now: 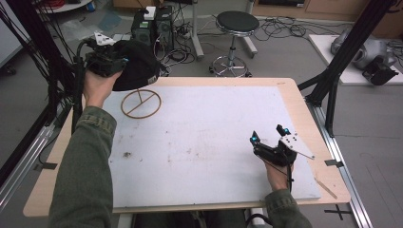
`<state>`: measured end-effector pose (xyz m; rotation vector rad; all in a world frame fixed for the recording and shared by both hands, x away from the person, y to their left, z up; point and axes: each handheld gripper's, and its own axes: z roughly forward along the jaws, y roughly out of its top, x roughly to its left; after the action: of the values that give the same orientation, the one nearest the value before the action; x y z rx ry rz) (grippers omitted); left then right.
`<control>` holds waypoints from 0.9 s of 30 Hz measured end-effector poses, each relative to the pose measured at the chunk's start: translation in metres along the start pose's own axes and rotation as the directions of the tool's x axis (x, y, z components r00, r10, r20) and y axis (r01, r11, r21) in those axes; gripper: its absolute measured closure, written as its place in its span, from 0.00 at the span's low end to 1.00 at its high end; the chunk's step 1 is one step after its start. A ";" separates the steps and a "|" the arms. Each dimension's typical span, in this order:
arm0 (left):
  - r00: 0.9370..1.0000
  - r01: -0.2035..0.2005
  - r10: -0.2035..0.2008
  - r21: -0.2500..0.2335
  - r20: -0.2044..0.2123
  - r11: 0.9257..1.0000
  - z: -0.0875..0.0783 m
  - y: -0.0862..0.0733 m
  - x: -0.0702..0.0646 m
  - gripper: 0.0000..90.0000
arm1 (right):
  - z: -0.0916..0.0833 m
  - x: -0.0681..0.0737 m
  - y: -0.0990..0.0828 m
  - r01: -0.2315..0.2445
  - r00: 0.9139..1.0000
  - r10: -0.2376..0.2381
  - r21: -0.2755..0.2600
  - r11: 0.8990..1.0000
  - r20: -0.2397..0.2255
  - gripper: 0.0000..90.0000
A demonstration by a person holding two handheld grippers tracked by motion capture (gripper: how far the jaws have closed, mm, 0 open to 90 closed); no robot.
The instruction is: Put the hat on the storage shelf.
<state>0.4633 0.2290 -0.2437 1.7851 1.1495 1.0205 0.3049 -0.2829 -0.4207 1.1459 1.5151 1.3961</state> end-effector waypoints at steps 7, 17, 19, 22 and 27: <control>1.000 0.011 -0.011 -0.018 0.010 1.000 0.000 -0.004 -0.001 0.60 | -0.001 -0.001 0.001 0.005 1.000 -0.005 -0.005 1.000 0.000 0.06; 0.999 0.036 -0.037 -0.034 -0.020 0.999 -0.001 -0.011 0.000 0.37 | -0.001 -0.001 0.001 0.001 1.000 -0.001 -0.010 1.000 0.002 0.06; 0.998 0.052 -0.053 -0.044 -0.025 0.998 -0.002 -0.014 0.003 0.35 | -0.001 -0.001 0.002 -0.001 1.000 0.001 -0.010 1.000 0.001 0.06; 0.997 0.074 -0.076 -0.069 -0.026 0.995 -0.006 -0.019 0.007 0.31 | -0.001 -0.001 0.001 -0.001 1.000 0.001 -0.010 1.000 0.002 0.06; 0.995 0.084 -0.088 -0.102 -0.037 0.991 -0.013 -0.023 0.009 0.30 | -0.001 0.000 0.001 -0.001 1.000 0.001 -0.005 1.000 0.005 0.06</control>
<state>0.4469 0.2468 -0.2576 1.6286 1.1697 1.0500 0.3045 -0.2833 -0.4193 1.1470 1.5072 1.3959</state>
